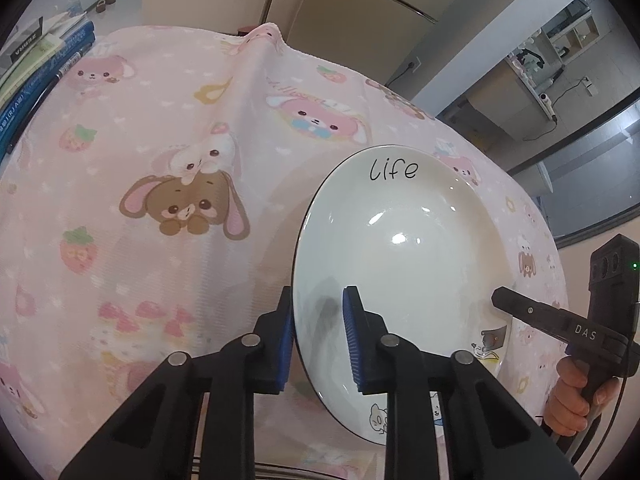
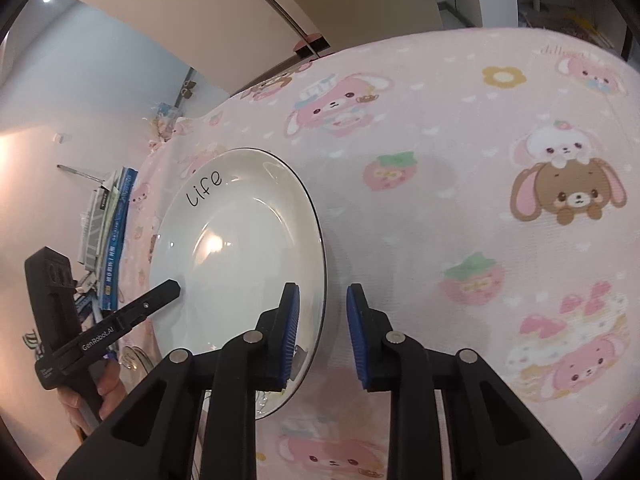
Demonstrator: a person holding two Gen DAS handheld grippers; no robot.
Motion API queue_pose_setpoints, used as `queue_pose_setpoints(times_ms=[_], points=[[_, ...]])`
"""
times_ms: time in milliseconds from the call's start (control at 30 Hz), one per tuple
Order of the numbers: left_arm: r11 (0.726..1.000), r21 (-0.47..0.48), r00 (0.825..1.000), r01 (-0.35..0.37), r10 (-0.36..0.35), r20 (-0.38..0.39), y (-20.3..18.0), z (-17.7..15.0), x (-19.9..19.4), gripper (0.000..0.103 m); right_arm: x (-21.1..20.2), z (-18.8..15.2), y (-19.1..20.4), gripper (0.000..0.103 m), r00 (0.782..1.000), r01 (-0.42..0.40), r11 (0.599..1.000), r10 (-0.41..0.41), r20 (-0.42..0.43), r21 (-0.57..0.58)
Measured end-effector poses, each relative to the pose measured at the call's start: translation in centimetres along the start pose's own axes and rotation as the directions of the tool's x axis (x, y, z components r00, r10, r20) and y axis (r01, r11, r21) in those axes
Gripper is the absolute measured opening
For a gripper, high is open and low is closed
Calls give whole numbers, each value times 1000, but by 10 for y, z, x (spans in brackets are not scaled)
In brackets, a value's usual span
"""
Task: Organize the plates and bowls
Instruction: 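Move both tools to another white 'Life' plate rim and close both grippers, then lift the second 'Life' plate with both grippers and tilt it up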
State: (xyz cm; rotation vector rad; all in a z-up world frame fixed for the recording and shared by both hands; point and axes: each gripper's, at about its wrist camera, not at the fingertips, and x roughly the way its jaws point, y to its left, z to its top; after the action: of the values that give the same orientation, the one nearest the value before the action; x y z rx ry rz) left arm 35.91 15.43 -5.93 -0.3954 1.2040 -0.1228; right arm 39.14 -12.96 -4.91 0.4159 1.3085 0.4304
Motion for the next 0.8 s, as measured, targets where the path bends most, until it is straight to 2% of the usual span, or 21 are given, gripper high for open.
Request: queue_pose_setpoints(times_ms=[100, 233, 300, 333, 400, 533, 700, 800], points=[[1000, 6, 1000, -9, 9, 0, 0, -2, 1, 20, 3, 2, -6, 24, 999, -37, 999, 37, -12, 25], [1000, -17, 1000, 22, -22, -10, 6, 0, 0, 20, 9, 4, -12, 24, 992, -119, 992, 120, -45, 38], [999, -28, 999, 42, -42, -15, 9, 0, -1, 20, 12, 5, -16, 20, 985, -160, 986, 163, -54, 57], [998, -34, 999, 51, -52, -15, 10, 0, -1, 20, 13, 4, -20, 14, 983, -173, 983, 177, -56, 69], [998, -30, 998, 54, -54, -13, 10, -1, -1, 20, 16, 5, -26, 12, 976, -206, 974, 211, -50, 98], [997, -48, 997, 68, -69, -17, 13, 0, -1, 20, 24, 6, -36, 12, 944, -310, 940, 322, -72, 144], [998, -36, 998, 53, -54, -11, 13, -1, -2, 17, 36, 8, -53, 12, 882, -436, 876, 461, -99, 206], [999, 11, 1000, 31, -31, -1, 5, -5, -4, 17, 35, 7, -51, 12, 880, -448, 878, 466, -88, 168]])
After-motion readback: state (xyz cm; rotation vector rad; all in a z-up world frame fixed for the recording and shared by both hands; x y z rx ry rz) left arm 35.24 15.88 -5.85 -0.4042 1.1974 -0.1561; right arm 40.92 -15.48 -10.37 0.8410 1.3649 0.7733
